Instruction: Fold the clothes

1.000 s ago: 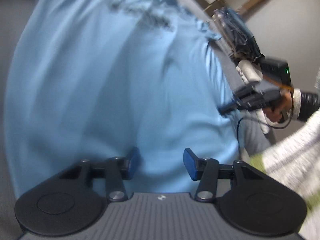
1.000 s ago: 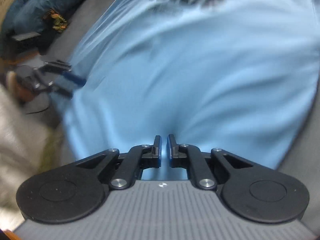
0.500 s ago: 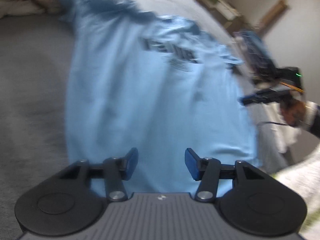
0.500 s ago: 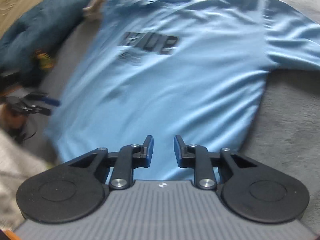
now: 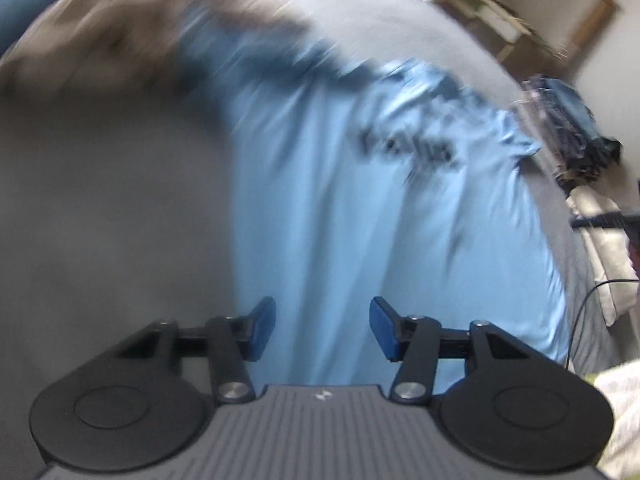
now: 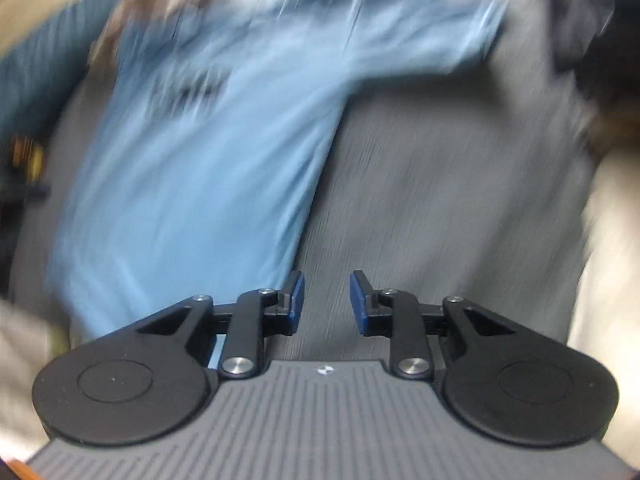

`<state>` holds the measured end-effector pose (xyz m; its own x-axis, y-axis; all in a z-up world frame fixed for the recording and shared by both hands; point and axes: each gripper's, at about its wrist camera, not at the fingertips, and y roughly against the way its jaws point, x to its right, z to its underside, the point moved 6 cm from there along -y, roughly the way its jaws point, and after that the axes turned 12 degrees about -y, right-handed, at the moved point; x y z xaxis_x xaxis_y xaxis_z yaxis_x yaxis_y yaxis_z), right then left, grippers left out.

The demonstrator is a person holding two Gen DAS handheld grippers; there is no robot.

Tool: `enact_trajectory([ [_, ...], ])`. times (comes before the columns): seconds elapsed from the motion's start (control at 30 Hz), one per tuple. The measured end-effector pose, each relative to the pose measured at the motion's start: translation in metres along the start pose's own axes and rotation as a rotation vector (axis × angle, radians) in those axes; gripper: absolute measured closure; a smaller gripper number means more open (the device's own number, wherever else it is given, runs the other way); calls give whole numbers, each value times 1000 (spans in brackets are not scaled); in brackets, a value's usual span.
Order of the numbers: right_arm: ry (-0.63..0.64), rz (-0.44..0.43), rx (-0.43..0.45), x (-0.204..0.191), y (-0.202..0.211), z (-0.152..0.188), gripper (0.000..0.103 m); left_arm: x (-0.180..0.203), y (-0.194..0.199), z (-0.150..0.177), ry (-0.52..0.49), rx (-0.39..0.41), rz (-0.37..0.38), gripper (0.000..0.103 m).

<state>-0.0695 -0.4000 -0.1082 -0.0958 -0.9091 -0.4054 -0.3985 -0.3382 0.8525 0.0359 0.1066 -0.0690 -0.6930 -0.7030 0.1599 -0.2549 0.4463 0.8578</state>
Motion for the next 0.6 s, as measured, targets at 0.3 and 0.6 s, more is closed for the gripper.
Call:
enact_trajectory([
  [0.3, -568, -56, 300, 77, -32, -64, 63, 94, -61, -88, -169, 144, 45, 45],
  [0.6, -614, -3, 386, 88, -49, -82, 64, 122, -134, -68, -70, 89, 134, 47],
])
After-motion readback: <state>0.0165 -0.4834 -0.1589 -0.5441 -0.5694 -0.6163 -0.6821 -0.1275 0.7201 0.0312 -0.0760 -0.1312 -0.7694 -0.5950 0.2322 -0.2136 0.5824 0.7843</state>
